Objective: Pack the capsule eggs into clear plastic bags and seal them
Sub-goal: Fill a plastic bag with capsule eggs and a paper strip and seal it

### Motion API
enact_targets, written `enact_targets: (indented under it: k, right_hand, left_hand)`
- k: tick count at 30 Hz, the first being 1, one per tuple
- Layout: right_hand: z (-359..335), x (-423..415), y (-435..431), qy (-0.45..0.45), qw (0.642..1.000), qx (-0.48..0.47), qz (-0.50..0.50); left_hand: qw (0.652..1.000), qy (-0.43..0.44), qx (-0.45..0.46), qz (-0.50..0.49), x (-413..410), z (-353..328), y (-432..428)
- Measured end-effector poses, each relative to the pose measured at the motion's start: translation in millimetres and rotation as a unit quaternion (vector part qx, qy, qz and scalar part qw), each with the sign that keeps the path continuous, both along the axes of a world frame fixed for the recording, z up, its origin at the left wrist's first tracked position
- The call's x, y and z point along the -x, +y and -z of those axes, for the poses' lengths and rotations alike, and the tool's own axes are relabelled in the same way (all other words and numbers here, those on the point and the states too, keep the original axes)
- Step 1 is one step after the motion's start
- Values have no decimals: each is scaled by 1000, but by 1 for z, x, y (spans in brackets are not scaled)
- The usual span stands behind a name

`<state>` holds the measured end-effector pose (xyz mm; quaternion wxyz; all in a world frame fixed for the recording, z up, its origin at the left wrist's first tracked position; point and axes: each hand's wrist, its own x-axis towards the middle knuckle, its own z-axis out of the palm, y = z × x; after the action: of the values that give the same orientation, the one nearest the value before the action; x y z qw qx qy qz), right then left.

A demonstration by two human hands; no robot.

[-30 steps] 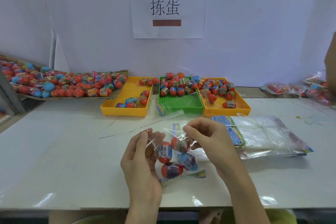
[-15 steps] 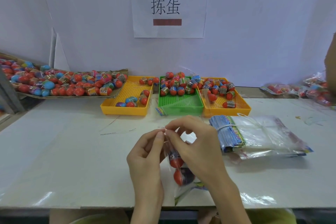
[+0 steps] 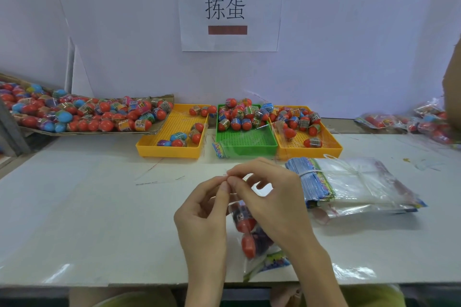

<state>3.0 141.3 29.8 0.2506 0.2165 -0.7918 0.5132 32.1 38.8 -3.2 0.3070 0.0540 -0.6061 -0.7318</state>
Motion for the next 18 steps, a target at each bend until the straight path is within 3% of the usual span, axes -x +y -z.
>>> enact_targets:
  k: [11, 18]
  right_hand:
    - [-2, 2, 15, 5, 999, -18, -33]
    - [-5, 2, 19, 21, 998, -17, -48]
  left_hand:
    - [968, 41, 232, -82, -8, -3, 11]
    - [961, 51, 265, -66, -9, -6, 11]
